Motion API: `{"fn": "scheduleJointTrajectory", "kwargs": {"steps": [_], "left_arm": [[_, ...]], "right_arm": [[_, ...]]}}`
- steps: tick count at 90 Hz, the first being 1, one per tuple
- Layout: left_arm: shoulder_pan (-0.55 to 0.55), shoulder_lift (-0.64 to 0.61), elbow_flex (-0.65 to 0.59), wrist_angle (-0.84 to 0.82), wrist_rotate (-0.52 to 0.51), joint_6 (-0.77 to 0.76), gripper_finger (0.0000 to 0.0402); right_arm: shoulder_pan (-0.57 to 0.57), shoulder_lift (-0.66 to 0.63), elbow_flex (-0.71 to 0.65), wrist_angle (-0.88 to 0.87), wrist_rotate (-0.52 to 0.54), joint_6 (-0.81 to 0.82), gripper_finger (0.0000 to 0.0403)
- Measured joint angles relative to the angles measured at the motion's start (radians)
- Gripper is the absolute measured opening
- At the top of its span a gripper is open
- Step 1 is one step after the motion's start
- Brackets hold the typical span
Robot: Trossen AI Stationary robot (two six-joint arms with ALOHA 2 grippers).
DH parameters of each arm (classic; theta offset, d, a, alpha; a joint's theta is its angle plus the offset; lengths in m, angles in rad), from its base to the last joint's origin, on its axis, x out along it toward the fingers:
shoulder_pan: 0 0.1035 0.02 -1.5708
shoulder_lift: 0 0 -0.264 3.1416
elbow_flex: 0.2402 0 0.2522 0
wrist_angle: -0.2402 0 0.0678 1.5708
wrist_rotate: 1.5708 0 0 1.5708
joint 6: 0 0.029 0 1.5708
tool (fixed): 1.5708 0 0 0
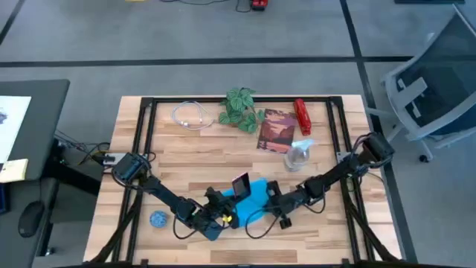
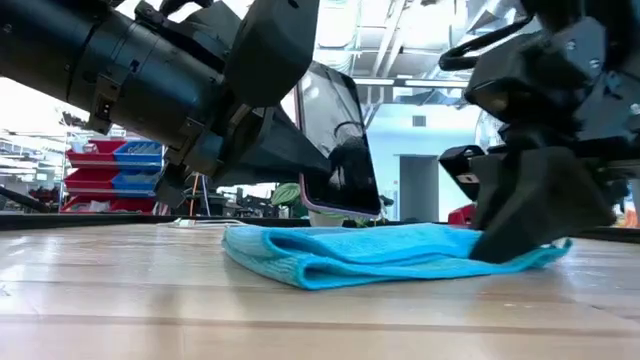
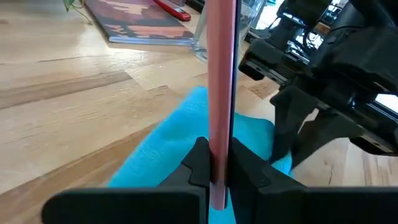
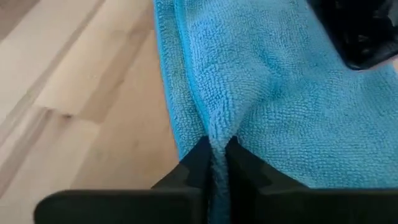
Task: Apply microfiber cloth
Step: Wipe the front of the pink cellphone with the blue microfiber cloth
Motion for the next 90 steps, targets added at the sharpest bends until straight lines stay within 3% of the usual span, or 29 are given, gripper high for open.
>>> {"fn": "scheduleJointTrajectory", "kwargs": {"steps": [17,35,47,73,82,90], "left_arm": [[-0.014,-0.024,0.044,-0.132,-0.035,0.011,0.0006],[-0.029,-0.08,0.083,-0.437,-0.054,-0.173,0.0006],[-0.044,-0.116,0.084,-0.599,-0.048,-0.324,0.0006],[-0.086,-0.137,0.083,-0.798,-0.011,-0.541,0.0006],[-0.088,-0.137,0.083,-0.794,0.012,-0.556,0.0006],[-0.087,-0.137,0.083,-0.778,0.016,-0.544,0.0006]], "right_arm": [[0.026,-0.085,-0.005,-0.027,-0.028,-0.008,0.0126],[0.001,-0.179,0.019,-0.019,-0.057,0.004,0.0235],[-0.048,-0.123,0.069,0.029,-0.053,0.006,0.0272],[-0.087,0.187,0.247,0.124,-0.056,-0.085,0.0251],[-0.087,0.261,0.28,0.132,-0.07,-0.105,0.0209],[-0.089,0.28,0.278,0.132,-0.096,-0.085,0.0146]]}}
